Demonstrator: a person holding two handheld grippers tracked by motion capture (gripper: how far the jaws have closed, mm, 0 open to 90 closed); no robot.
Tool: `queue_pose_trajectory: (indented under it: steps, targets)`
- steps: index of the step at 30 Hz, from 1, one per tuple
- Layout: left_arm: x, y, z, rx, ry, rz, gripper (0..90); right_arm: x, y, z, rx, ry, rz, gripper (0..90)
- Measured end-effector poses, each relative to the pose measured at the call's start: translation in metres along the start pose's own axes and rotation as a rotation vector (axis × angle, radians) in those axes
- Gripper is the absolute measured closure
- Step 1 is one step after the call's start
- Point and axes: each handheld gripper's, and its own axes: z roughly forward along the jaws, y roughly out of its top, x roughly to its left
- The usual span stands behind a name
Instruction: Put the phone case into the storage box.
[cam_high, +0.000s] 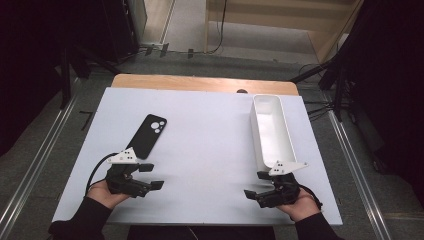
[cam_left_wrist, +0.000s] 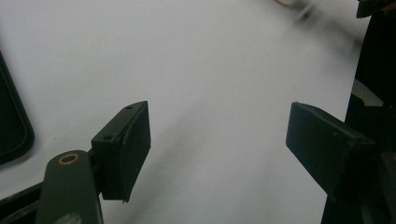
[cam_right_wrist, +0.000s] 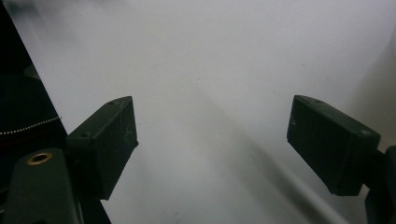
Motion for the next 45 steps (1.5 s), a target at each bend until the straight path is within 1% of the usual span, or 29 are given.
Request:
queue_pose_trajectory:
  steps: [18,24,28,30,32,34,39,40,41,42,45]
  targets:
    - [0.000,0.000,0.001,0.006,-0.003,0.006,22.2,0.000,0.000,0.001,0.002,-0.001,-0.011,14.5]
    - [0.000,0.001,0.001,0.003,-0.003,0.006,22.2,0.001,-0.001,0.001,0.014,-0.003,0.000,14.5]
    - [0.001,0.001,0.000,-0.001,0.004,0.000,22.2,0.000,-0.001,0.001,0.015,-0.005,0.000,14.5]
    - [0.002,0.001,-0.001,0.001,0.017,0.001,22.1,0.001,-0.001,0.001,0.015,-0.004,0.001,14.5]
    - [0.002,0.001,-0.002,0.001,0.019,0.000,22.1,0.001,-0.002,0.001,0.015,-0.004,0.000,14.5]
    - [0.006,0.000,-0.005,-0.004,0.034,-0.021,22.1,0.001,-0.001,0.001,0.015,-0.005,0.001,14.5]
    - [0.011,-0.001,-0.012,-0.024,0.059,-0.039,22.2,0.000,-0.002,0.001,0.016,-0.006,0.002,14.5]
    - [0.012,-0.001,-0.013,-0.026,0.068,-0.039,22.1,0.000,-0.002,0.001,0.017,-0.006,0.000,14.5]
    - [0.012,-0.001,-0.013,-0.026,0.068,-0.039,22.2,0.000,-0.002,0.001,0.017,-0.006,0.000,14.5]
    - [0.014,-0.002,-0.016,-0.034,0.080,-0.051,22.1,0.001,-0.002,0.001,0.017,-0.005,0.001,14.5]
    - [0.018,-0.003,-0.020,-0.046,0.114,-0.067,22.1,0.001,-0.001,0.001,0.018,-0.005,0.003,14.5]
